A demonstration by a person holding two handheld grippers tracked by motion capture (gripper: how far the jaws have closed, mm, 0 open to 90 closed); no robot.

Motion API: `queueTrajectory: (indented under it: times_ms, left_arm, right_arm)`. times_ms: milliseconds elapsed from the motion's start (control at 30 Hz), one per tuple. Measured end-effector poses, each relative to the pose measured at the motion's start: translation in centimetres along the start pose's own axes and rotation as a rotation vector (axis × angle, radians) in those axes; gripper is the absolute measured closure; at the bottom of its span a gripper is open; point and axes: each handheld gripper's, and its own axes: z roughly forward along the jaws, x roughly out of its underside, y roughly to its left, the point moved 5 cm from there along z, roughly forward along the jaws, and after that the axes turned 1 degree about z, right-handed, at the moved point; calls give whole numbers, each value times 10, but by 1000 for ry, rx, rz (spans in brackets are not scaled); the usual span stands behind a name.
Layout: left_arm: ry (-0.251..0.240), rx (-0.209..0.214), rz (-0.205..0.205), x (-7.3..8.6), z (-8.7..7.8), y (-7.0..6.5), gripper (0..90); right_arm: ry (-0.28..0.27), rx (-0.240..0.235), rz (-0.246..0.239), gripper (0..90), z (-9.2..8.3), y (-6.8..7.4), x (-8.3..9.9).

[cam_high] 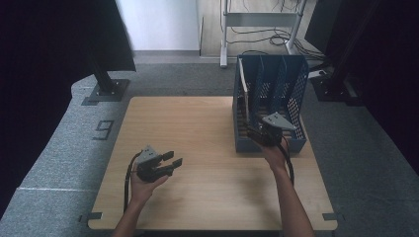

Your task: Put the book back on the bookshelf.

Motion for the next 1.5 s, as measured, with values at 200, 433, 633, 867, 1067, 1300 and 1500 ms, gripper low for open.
queueTrajectory:
  times_ms: [200,433,633,867,1067,1300,1500]
  left_arm:
    - [4,0,2,1,1,-1,486]
    - [11,1,5,2,2,-2,486]
    - [16,1,4,3,3,-2,486]
    - [17,0,3,3,3,-1,486]
    - [21,1,4,4,4,-2,486]
    - [26,0,6,5,4,-1,485]
    - [39,2,6,8,8,-1,485]
  right_arm:
    - [8,-22,2,442,-16,4,14]
    - [18,-43,0,442,-32,10,34]
    - [33,-50,6,442,-46,11,54]
    - [69,-53,6,443,-60,10,77]
    - [100,-57,14,442,-67,8,93]
    - [152,-55,27,442,-70,5,114]
    - [190,-57,33,440,-74,4,128]
